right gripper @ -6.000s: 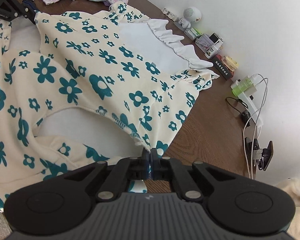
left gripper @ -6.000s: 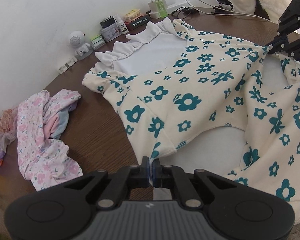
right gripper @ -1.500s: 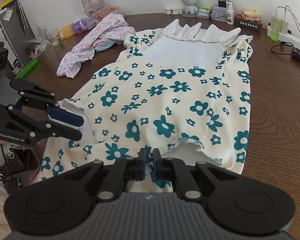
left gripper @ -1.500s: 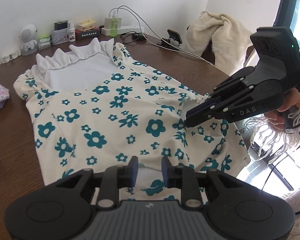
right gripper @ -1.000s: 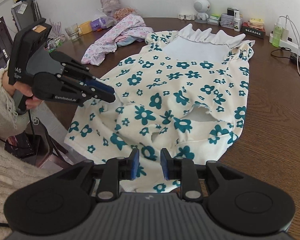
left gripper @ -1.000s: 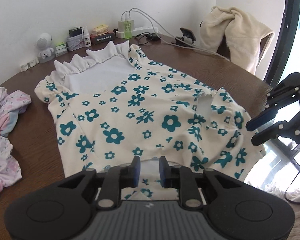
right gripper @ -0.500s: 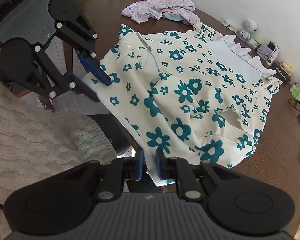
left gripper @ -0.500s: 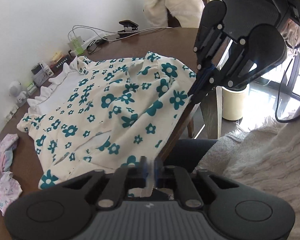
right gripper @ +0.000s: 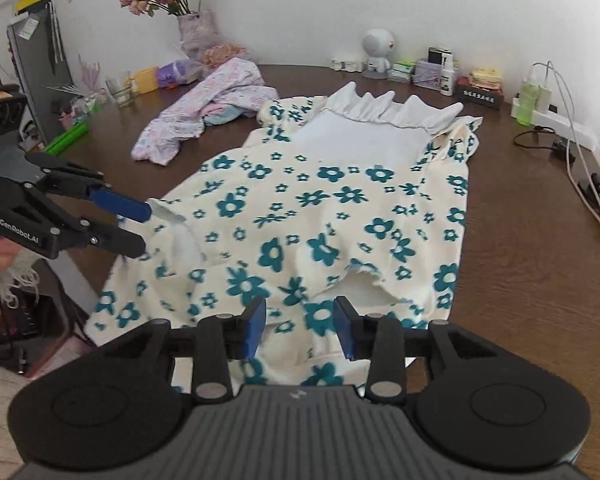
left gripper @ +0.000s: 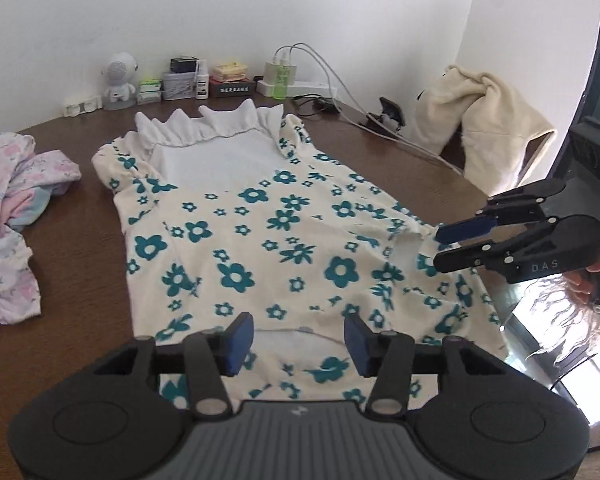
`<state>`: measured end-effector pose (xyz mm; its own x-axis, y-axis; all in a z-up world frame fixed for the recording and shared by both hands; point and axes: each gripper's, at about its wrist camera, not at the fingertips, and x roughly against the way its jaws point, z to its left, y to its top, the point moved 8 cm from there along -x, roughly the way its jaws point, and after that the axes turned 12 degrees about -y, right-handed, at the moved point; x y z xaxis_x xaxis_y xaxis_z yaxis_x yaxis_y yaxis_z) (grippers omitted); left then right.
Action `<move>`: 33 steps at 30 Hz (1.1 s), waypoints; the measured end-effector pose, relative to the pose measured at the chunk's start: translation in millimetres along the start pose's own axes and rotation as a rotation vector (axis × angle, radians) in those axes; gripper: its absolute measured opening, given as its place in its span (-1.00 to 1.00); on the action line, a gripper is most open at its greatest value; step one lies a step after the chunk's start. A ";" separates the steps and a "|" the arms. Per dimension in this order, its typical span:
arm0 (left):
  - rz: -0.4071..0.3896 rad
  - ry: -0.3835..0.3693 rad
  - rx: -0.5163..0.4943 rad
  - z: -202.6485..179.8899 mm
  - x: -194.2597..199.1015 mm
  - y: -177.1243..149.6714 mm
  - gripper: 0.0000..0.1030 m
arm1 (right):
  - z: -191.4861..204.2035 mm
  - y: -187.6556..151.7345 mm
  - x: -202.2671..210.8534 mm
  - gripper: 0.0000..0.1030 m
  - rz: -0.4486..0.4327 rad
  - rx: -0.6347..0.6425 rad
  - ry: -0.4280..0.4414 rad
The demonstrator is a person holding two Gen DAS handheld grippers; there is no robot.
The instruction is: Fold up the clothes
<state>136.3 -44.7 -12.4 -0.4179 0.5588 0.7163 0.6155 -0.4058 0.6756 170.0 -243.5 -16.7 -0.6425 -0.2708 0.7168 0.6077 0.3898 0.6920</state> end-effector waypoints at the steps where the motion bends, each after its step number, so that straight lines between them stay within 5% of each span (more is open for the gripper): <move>1: 0.008 0.029 -0.005 6.6 -2.6 1.6 -0.13 | -3.5 2.3 -8.6 -0.27 0.005 0.006 -0.021; 7: 0.056 0.200 -0.034 46.2 -16.6 11.7 -0.13 | -23.6 7.7 -37.1 -0.27 0.022 0.064 -0.132; 13: 0.106 0.255 -0.059 67.3 -11.9 2.3 -0.18 | -43.2 -5.1 -46.3 -0.19 0.050 0.055 -0.182; 15: 0.123 0.259 -0.099 68.3 -17.7 -1.0 -0.78 | -42.3 -8.0 -50.2 -0.21 0.059 0.062 -0.189; 17: 0.126 0.282 -0.105 71.0 -18.8 -2.4 -0.97 | -41.6 -8.6 -51.6 -0.71 0.051 0.073 -0.196; 19: 0.116 0.296 -0.086 76.4 -16.8 -3.3 -0.97 | -45.2 -10.0 -52.1 -0.95 0.052 0.081 -0.217; 25: 0.070 0.278 0.032 92.2 -7.9 -5.2 -0.87 | -54.5 -13.4 -48.9 -0.92 0.049 0.046 -0.217; 29: -0.010 0.214 0.111 88.3 10.4 -3.1 -0.36 | -54.4 -8.9 -32.2 -0.43 0.021 -0.037 -0.156; 33: -0.101 0.166 0.160 79.7 34.4 2.1 -0.26 | -53.6 -6.2 -7.1 -0.24 -0.025 -0.081 -0.121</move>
<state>176.4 31.3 -0.2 -0.5784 0.4586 0.6746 0.6578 -0.2268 0.7182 195.9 -291.2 -21.4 -0.7067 -0.1695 0.6869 0.6232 0.3106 0.7178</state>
